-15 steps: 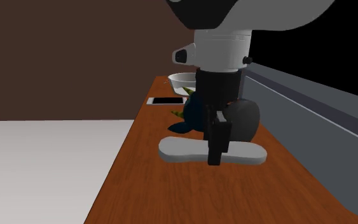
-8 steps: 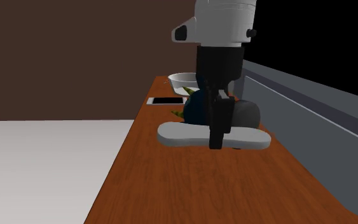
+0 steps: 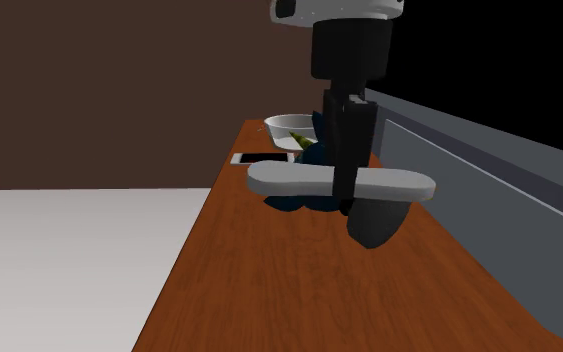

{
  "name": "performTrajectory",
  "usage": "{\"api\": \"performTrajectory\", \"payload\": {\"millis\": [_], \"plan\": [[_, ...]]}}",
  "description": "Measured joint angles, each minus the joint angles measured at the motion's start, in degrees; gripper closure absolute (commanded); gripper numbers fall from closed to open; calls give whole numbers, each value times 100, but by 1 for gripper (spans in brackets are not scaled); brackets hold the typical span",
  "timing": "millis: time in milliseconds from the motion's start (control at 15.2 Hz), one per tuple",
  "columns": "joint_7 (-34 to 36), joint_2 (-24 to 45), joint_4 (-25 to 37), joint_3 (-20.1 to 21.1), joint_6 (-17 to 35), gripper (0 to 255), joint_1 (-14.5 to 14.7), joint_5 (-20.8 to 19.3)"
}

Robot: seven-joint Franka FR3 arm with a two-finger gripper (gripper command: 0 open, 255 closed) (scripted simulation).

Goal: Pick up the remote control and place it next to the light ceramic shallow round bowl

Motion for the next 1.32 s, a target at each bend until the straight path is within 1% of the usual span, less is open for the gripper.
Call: {"api": "performTrajectory", "payload": {"millis": [264,396,726,924,1188,1320], "plan": [[-29,109,358,56,-251,255,33,59],[-38,242,485,31,-239,255,76,80],[-241,1259,1189,-387,129,255,383,159],[-399,1927,1631,-681,377,255,583,289],[-684,2908,2396,-1101,571,255,847,613],[-896,3444,2856,-1345,598,255,947,850]]}}
